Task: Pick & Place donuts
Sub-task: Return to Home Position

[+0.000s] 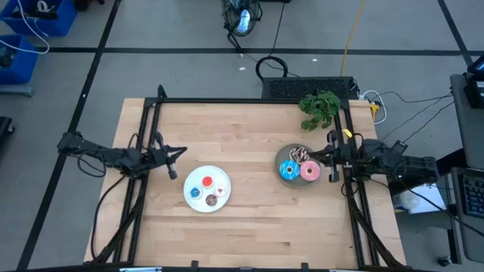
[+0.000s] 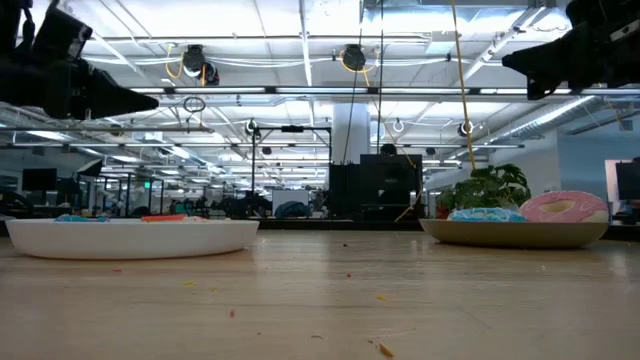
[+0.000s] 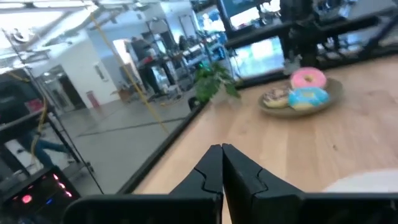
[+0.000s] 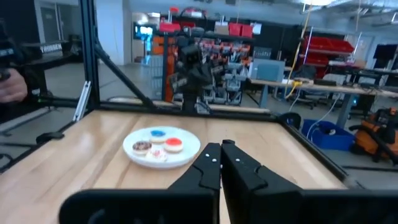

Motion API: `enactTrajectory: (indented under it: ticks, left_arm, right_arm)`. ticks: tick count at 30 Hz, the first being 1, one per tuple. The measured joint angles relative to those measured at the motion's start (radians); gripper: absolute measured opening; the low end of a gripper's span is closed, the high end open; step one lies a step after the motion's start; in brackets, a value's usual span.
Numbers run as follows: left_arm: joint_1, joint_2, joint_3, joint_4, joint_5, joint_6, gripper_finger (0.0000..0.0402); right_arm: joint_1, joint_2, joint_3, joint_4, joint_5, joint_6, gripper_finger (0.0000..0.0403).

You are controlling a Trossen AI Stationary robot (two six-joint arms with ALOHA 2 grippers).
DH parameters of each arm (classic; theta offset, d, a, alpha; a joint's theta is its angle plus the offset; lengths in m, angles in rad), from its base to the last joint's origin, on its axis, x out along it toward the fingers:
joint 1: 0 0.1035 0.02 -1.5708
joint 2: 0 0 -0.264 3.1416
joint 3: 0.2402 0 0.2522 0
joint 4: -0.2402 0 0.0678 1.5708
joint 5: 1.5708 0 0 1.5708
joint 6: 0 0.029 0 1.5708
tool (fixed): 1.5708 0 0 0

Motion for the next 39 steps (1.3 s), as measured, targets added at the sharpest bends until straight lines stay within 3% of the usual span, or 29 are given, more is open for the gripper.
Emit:
enactTrajectory:
  ticks: [8,17,24,28,31,39]
  left_arm:
    - [0.054,0.000,0.001,-0.079,0.025,-0.098,0.0009]
    - [0.099,0.000,0.005,-0.085,0.136,-0.035,0.0011]
    - [0.104,-0.006,0.166,-0.207,0.172,-0.031,0.0008]
    - [0.086,-0.045,0.230,-0.271,0.286,-0.025,0.0003]
    - [0.078,-0.101,0.192,-0.272,0.345,-0.011,0.0004]
    - [0.079,-0.154,0.041,-0.141,0.288,0.008,0.0003]
  right_arm:
    - [0.000,0.017,-0.116,0.167,-0.010,0.014,0.0001]
    - [0.000,0.018,-0.203,0.251,-0.025,0.024,0.0001]
    - [0.000,0.017,-0.200,0.257,-0.022,0.035,0.0001]
    - [0.000,0.017,-0.198,0.252,-0.022,0.037,0.0000]
    - [0.000,0.017,-0.199,0.245,-0.023,0.042,0.0000]
    - [0.000,0.017,-0.200,0.238,-0.023,0.055,0.0000]
